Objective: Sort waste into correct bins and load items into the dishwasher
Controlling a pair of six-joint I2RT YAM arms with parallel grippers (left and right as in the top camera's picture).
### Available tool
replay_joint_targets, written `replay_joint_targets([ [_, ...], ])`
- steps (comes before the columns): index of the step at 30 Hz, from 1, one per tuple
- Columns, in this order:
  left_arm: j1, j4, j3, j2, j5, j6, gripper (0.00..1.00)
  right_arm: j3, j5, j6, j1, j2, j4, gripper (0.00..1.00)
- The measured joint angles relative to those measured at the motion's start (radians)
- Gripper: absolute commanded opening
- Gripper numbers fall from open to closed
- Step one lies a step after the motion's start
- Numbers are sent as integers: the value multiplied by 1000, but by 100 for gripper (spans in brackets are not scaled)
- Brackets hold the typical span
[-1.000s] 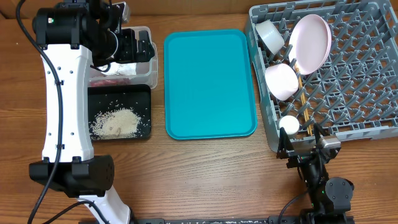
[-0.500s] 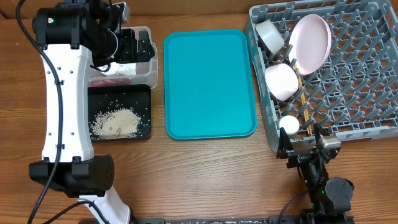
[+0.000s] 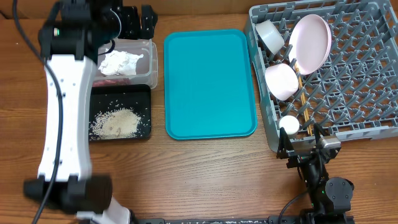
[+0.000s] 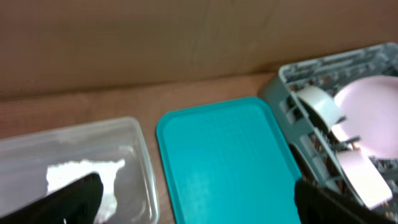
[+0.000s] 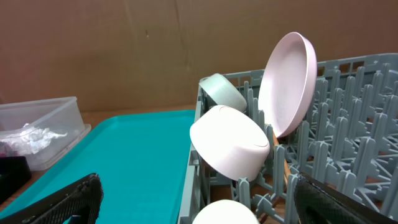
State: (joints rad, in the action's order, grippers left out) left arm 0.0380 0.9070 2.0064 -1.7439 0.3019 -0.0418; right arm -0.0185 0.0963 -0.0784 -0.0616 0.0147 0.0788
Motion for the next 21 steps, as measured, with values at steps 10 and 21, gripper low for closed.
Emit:
replay_joint_targets([
  [10, 1, -484, -763, 555, -20, 87, 100, 0, -1, 0, 0, 0, 0, 100],
  [21, 1, -883, -1475, 1012, -70, 101, 100, 0, 0, 0, 0, 0, 1, 100],
])
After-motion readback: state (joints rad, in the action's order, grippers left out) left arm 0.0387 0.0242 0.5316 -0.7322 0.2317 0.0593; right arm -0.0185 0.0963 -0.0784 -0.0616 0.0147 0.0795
